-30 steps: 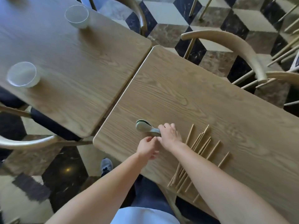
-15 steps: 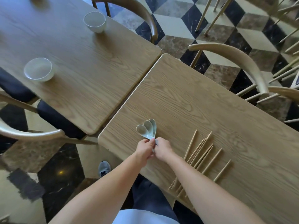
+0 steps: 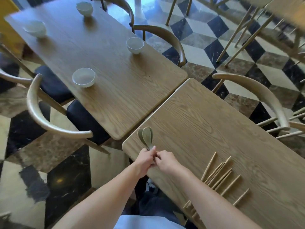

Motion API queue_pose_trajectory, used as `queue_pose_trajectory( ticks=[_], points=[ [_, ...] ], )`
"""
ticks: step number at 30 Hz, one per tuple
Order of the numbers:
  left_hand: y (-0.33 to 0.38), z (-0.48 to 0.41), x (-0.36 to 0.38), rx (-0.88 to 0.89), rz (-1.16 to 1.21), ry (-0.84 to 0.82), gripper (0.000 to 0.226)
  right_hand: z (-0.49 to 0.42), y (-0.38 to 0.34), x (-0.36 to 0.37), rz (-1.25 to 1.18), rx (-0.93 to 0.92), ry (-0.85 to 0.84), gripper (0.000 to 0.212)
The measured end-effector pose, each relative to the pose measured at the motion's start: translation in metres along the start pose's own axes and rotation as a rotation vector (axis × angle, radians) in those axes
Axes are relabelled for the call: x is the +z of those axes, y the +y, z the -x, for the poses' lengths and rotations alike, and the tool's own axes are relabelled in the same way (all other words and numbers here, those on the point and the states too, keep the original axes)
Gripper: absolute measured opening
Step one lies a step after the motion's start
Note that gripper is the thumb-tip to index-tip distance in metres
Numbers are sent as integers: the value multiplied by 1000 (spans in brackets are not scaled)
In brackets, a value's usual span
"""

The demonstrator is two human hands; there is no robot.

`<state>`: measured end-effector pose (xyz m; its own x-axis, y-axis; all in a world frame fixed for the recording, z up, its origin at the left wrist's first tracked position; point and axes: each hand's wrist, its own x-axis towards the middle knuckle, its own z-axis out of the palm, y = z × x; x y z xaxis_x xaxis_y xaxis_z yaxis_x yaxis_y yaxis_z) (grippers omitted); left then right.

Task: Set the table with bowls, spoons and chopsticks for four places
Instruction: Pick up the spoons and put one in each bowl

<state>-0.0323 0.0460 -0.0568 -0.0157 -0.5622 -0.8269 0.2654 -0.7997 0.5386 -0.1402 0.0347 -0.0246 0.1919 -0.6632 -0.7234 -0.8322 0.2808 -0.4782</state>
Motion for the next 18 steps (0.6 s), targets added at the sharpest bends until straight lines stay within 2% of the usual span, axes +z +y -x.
queue_pose_trajectory(
  ticks=[9, 18],
  points=[
    [41, 40, -115, 189, 39, 43, 35, 10, -125, 37, 21, -97, 47, 25],
    [88, 80, -259, 280, 138, 72, 38, -2, -242, 119, -73, -262, 216, 24]
  ],
)
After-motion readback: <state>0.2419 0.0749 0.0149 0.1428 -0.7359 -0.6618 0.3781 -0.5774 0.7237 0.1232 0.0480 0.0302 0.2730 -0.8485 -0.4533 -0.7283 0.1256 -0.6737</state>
